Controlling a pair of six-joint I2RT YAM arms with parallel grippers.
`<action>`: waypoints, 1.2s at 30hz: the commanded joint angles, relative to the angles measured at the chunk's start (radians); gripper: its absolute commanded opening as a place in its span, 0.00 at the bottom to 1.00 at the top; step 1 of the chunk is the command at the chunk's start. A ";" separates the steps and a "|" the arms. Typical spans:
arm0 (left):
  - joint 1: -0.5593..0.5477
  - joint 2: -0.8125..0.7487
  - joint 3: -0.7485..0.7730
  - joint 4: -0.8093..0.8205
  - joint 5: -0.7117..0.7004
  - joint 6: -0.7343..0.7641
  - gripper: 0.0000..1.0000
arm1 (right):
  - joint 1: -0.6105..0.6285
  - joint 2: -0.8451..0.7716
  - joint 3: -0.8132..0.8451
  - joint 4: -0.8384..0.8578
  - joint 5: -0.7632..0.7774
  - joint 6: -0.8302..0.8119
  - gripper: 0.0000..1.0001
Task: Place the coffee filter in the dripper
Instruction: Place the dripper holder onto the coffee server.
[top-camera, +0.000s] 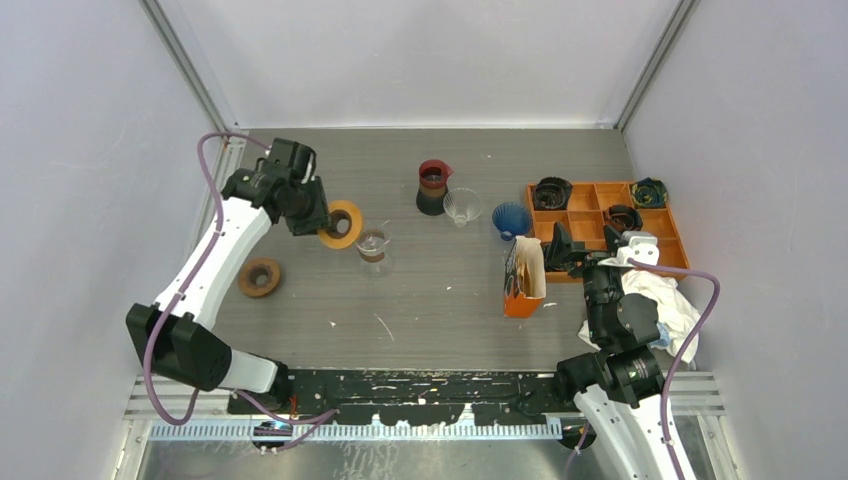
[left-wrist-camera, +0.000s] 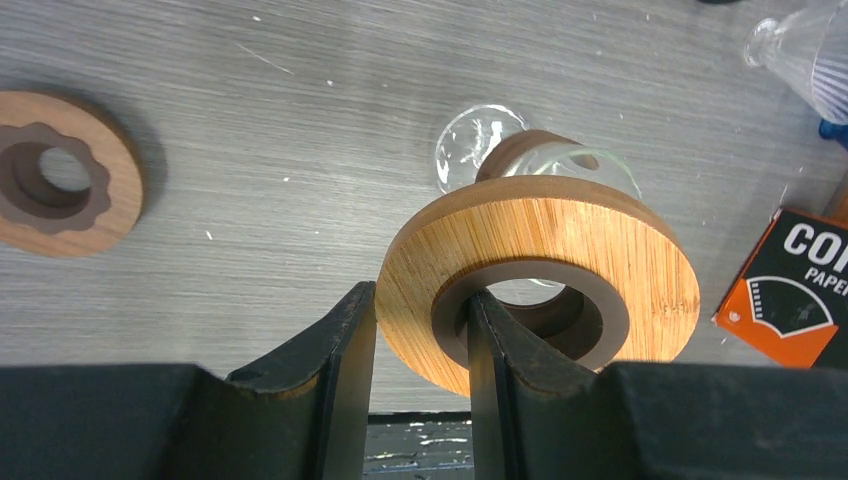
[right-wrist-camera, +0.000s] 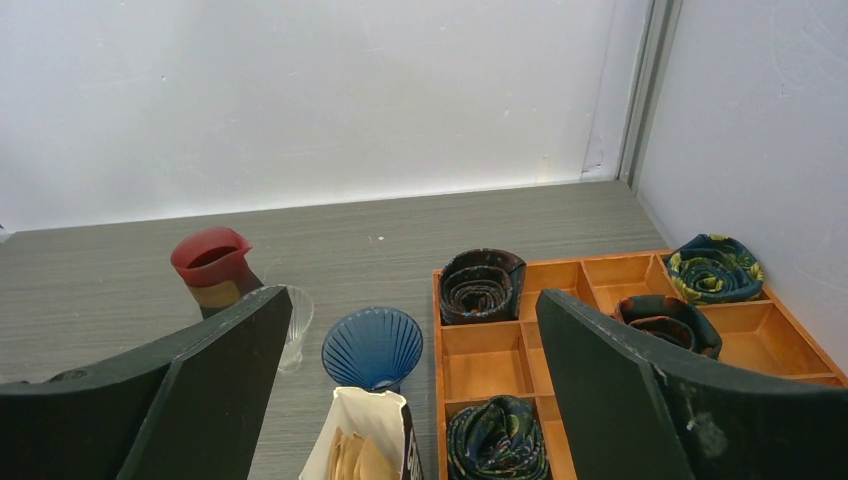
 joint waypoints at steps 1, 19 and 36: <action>-0.067 0.051 0.085 -0.015 0.002 0.020 0.26 | 0.008 -0.001 0.002 0.065 -0.008 -0.008 1.00; -0.225 0.297 0.252 -0.107 -0.146 0.075 0.27 | 0.010 -0.001 0.001 0.064 -0.002 -0.009 1.00; -0.255 0.371 0.282 -0.125 -0.183 0.076 0.52 | 0.015 0.002 0.002 0.063 -0.003 -0.009 1.00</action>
